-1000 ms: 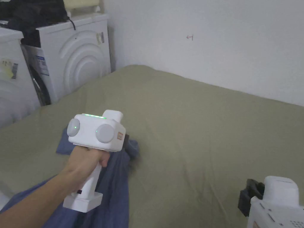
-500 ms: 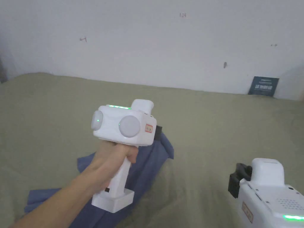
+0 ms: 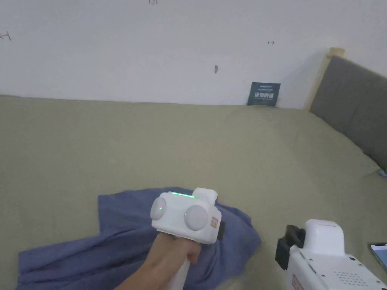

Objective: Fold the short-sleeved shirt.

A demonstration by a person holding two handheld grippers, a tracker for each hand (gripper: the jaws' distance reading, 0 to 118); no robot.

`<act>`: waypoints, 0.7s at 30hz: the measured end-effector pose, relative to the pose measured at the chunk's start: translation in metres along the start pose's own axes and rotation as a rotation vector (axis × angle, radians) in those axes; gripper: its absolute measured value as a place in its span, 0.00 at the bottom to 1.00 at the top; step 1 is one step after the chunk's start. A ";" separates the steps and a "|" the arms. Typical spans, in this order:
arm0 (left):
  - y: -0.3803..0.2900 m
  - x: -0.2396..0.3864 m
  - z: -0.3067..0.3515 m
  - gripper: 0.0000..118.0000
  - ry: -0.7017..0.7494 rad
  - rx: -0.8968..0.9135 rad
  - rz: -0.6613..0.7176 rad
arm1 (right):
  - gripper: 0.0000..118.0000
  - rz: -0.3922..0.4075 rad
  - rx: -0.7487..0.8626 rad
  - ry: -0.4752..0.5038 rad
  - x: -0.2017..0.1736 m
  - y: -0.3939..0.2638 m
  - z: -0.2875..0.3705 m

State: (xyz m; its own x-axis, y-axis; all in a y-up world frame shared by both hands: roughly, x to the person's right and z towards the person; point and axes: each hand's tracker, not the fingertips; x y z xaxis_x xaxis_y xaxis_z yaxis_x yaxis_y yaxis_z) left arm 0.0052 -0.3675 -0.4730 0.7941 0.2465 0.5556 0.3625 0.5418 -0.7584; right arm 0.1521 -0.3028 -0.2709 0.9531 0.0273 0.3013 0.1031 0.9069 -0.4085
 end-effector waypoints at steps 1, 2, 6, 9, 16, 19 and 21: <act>-0.003 -0.004 -0.010 0.02 0.029 -0.016 -0.005 | 0.06 0.001 -0.009 0.000 0.000 -0.003 -0.003; -0.006 -0.008 -0.016 0.02 0.041 -0.023 -0.002 | 0.06 0.003 -0.014 0.001 0.000 -0.005 -0.005; -0.015 -0.022 -0.022 0.02 0.030 -0.029 0.037 | 0.06 -0.001 -0.028 -0.002 0.000 -0.011 -0.011; -0.017 -0.021 -0.010 0.58 0.014 -0.008 0.044 | 0.06 -0.004 -0.036 0.004 -0.003 -0.011 -0.011; -0.034 -0.024 0.048 0.85 0.077 0.119 0.003 | 0.06 0.009 -0.032 0.027 -0.018 -0.010 0.001; -0.056 -0.038 0.100 0.00 0.196 0.227 -0.014 | 0.06 0.009 -0.022 0.045 -0.028 -0.009 0.008; -0.080 -0.050 0.136 0.00 0.250 0.287 0.006 | 0.06 -0.003 -0.019 0.073 -0.036 -0.010 0.014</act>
State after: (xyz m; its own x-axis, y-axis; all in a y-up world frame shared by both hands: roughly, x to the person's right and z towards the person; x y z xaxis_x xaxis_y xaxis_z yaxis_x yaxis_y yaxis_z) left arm -0.1298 -0.3141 -0.3944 0.9031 0.0662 0.4242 0.2340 0.7524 -0.6157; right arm 0.1128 -0.3066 -0.2656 0.9710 -0.0067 0.2391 0.1107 0.8987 -0.4243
